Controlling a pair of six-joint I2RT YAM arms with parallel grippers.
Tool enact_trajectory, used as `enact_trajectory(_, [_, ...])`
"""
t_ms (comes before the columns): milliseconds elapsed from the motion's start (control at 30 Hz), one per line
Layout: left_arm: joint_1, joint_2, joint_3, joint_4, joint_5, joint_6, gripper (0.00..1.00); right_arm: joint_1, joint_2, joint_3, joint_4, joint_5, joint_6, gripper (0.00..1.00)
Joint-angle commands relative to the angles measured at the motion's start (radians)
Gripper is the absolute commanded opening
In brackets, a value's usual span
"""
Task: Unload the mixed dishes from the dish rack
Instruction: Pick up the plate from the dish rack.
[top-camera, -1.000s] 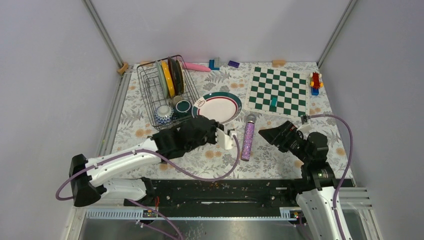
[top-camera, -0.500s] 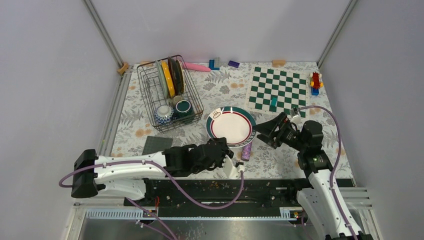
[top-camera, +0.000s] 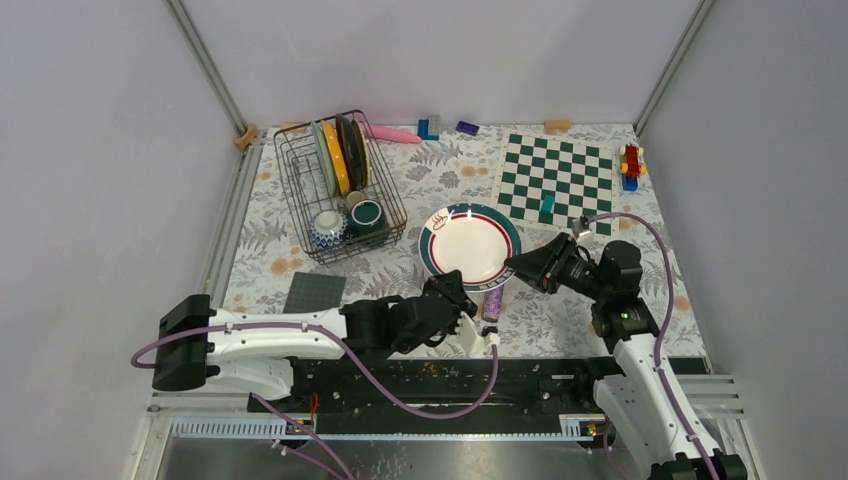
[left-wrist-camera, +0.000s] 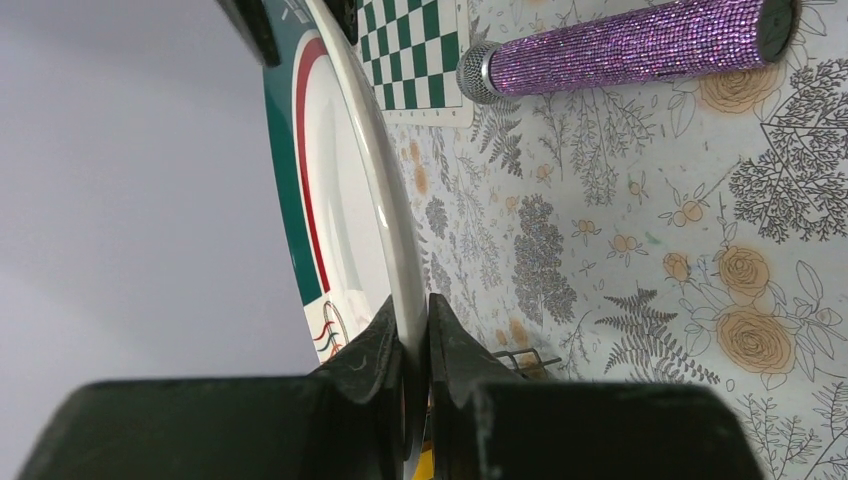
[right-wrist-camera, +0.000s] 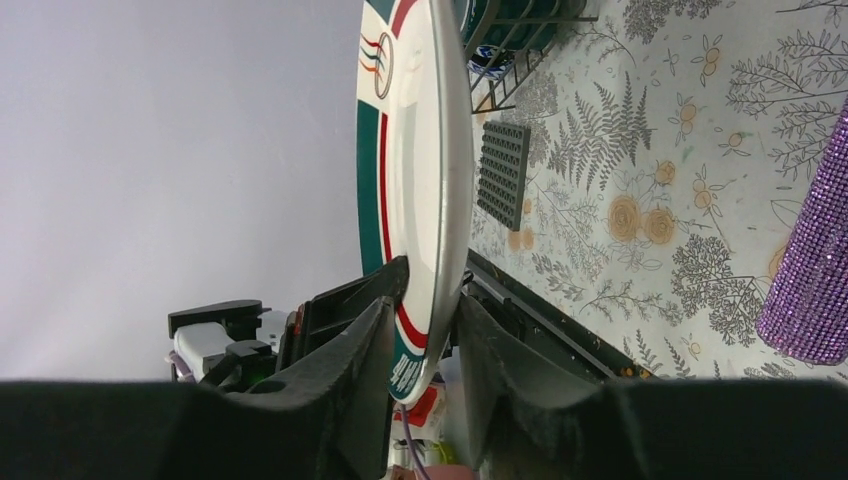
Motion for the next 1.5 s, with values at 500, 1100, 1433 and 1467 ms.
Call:
enact_trajectory(500, [-0.011,-0.04,0.013,0.139,0.035,0.005,0.99,-0.002,-0.005,-0.061,0.127,0.015,0.072,0.0])
enact_trajectory(1100, [0.029,-0.375,0.004,0.23,0.329,-0.327,0.99,-0.002,-0.04,-0.054,-0.046,0.213,-0.057,0.0])
enact_trajectory(1433, [0.241,-0.296,0.15,0.226,-0.412,-1.238,0.99,0.231,0.048,0.035,-0.256,0.412,-0.226,0.0])
enact_trajectory(1467, [0.318,-0.308,0.142,0.144,-0.331,-1.35,0.99,0.273,0.087,0.049,-0.262,0.431,-0.241,0.0])
